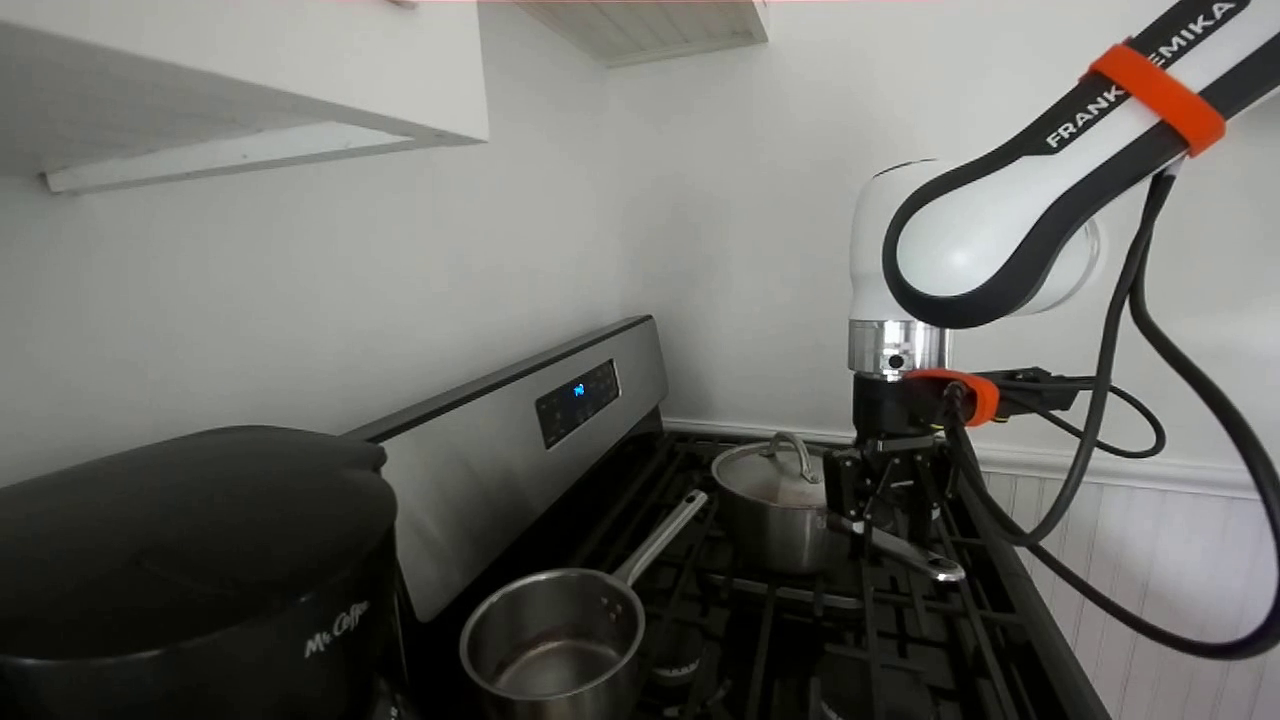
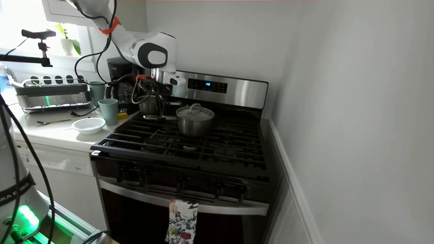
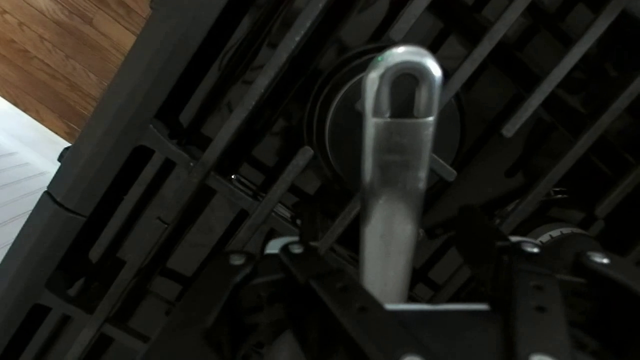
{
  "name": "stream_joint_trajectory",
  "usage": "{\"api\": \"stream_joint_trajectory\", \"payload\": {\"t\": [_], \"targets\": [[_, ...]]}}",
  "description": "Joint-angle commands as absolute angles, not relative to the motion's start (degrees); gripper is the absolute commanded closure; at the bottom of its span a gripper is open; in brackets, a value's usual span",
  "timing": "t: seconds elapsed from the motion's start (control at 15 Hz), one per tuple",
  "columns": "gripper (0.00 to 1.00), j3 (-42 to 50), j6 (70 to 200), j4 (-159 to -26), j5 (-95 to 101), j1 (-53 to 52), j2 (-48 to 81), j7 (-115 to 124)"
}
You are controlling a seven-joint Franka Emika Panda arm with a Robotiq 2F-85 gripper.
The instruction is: Slide the silver pot on the right to the middle of the job of the stove, pick up the silver pot on the left and place it on the bottom right cooker on the hob of the stove
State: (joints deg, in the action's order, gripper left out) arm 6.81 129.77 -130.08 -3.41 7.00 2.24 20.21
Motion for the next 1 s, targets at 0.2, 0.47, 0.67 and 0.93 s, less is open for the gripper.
{"api": "stream_joint_trajectory", "payload": {"t": [0.2, 0.47, 0.67, 0.93], "targets": [[0.00, 6.5, 130.0, -130.2, -4.4, 6.7, -6.1, 20.3], [0.00, 4.3, 128.7, -125.4, -6.0, 4.9, -5.8, 19.6], [0.00, 2.8, 127.7, -122.1, -11.0, 2.9, -2.5, 19.1], [0.00, 1.8, 128.3, -122.7, -11.5, 1.9, -2.2, 20.1]]}}
